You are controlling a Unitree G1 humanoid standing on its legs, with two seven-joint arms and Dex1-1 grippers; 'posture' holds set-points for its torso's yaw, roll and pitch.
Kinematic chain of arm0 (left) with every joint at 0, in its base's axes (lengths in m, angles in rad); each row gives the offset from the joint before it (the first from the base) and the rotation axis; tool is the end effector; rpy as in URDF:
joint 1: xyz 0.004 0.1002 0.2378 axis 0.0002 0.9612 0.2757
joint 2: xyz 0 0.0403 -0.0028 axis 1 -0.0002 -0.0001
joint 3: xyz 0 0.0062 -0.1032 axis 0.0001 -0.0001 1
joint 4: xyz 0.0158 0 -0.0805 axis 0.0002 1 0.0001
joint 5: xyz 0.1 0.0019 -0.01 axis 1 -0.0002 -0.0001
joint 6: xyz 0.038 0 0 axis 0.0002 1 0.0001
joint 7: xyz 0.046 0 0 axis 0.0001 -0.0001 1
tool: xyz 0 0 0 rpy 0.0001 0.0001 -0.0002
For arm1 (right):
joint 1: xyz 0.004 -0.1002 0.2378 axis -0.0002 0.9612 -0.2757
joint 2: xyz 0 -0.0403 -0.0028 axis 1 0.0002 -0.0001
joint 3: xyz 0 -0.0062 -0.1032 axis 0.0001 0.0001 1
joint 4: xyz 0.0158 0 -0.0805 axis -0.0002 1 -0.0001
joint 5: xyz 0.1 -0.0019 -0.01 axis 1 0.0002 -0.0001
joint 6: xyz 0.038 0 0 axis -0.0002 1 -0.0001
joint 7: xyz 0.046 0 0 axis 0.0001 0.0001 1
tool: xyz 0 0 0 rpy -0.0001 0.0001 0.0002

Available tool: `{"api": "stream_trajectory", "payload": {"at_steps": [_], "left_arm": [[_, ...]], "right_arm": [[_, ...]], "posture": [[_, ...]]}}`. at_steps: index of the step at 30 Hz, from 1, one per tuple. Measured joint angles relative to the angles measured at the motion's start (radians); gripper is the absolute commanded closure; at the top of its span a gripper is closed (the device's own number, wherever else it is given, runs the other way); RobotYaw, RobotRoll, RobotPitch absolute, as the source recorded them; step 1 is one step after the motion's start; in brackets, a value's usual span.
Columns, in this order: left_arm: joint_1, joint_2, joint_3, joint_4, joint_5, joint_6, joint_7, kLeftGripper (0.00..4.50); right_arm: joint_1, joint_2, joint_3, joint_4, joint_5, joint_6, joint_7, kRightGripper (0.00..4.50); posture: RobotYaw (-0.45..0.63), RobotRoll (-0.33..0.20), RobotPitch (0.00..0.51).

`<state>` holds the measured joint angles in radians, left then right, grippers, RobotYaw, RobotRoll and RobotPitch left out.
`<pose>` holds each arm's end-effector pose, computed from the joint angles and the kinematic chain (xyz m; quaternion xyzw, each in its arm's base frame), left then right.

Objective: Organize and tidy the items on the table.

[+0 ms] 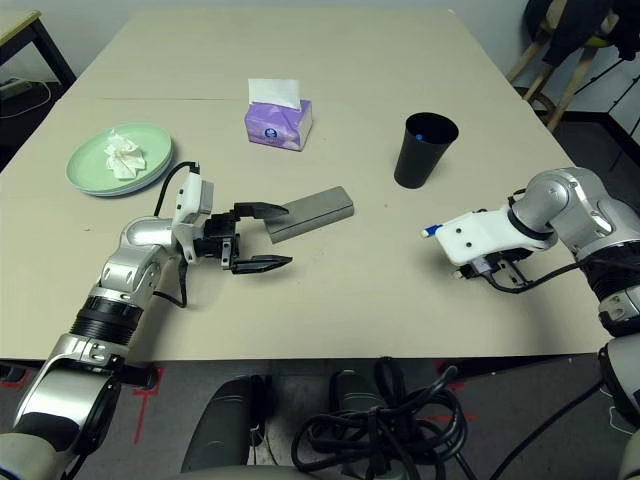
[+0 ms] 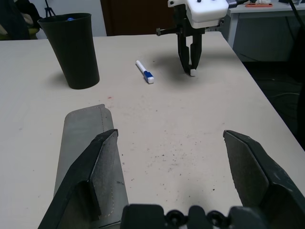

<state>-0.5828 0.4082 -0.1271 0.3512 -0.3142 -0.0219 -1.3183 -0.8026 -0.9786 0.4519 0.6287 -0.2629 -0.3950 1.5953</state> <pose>0.3059 0.1878 0.1347 0.1205 -0.0444 -0.6535 0.7460 0.3050 -0.2853 0.2026 -0.5463 0.3355 0.5915 0.4890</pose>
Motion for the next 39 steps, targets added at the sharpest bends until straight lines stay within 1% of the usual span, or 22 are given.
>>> {"api": "stream_trajectory", "payload": {"at_steps": [1, 3, 7, 9, 13, 15, 19, 22, 26, 29, 32, 35, 39], "left_arm": [[-0.001, 0.000, 0.000, 0.008, 0.000, -0.002, 0.000, 0.00], [-0.002, 0.000, 0.000, 0.018, 0.001, -0.005, 0.000, 0.00], [-0.007, 0.000, 0.000, 0.021, 0.000, -0.008, 0.000, 0.00], [-0.010, 0.001, 0.001, 0.022, 0.000, -0.009, -0.001, 0.00], [-0.029, 0.002, 0.005, 0.027, 0.000, -0.009, 0.000, 0.00], [-0.040, 0.001, 0.017, 0.041, 0.000, -0.010, 0.009, 0.00], [-0.047, -0.008, 0.038, 0.070, 0.002, -0.016, 0.054, 0.00], [-0.071, -0.011, 0.045, 0.098, 0.009, -0.018, 0.092, 0.00], [-0.087, -0.017, 0.054, 0.103, 0.012, -0.016, 0.138, 0.00], [-0.088, -0.022, 0.069, 0.105, 0.012, -0.002, 0.168, 0.00], [-0.088, -0.024, 0.071, 0.104, 0.011, 0.012, 0.177, 0.00], [-0.088, -0.024, 0.071, 0.104, 0.011, 0.015, 0.177, 0.00], [-0.088, -0.021, 0.071, 0.103, 0.011, 0.020, 0.177, 0.00]], "right_arm": [[0.002, -0.001, 0.000, -0.009, 0.028, 0.029, 0.005, 4.18], [0.009, -0.013, 0.000, -0.051, 0.118, 0.130, 0.011, 4.18], [0.008, -0.023, -0.016, -0.151, 0.337, 0.379, 0.016, 4.18], [0.004, -0.012, -0.061, -0.184, 0.420, 0.490, 0.016, 4.18], [-0.005, 0.058, -0.196, -0.241, 0.544, 0.681, 0.001, 4.18], [-0.010, 0.103, -0.264, -0.260, 0.611, 0.767, -0.034, 4.18], [-0.034, 0.184, -0.395, -0.278, 0.719, 0.883, -0.119, 4.18], [-0.077, 0.252, -0.481, -0.265, 0.747, 0.882, -0.227, 4.18], [-0.129, 0.351, -0.587, -0.184, 0.742, 0.790, -0.432, 4.18], [-0.144, 0.401, -0.635, -0.116, 0.735, 0.723, -0.550, 4.18], [-0.176, 0.433, -0.666, -0.059, 0.729, 0.677, -0.646, 4.18], [-0.214, 0.438, -0.687, -0.022, 0.715, 0.651, -0.723, 4.18], [-0.253, 0.438, -0.693, 0.045, 0.657, 0.643, -0.847, 4.18]], "posture": [[0.01, 0.000, 0.106], [0.01, 0.000, 0.100], [0.01, 0.000, 0.094], [0.01, 0.000, 0.092], [0.00, 0.000, 0.090], [0.00, 0.000, 0.089], [0.00, 0.000, 0.087], [-0.01, 0.000, 0.086], [0.00, 0.000, 0.084], [0.00, 0.000, 0.083], [0.00, 0.000, 0.082], [0.01, 0.000, 0.080], [0.01, 0.000, 0.079]]}}
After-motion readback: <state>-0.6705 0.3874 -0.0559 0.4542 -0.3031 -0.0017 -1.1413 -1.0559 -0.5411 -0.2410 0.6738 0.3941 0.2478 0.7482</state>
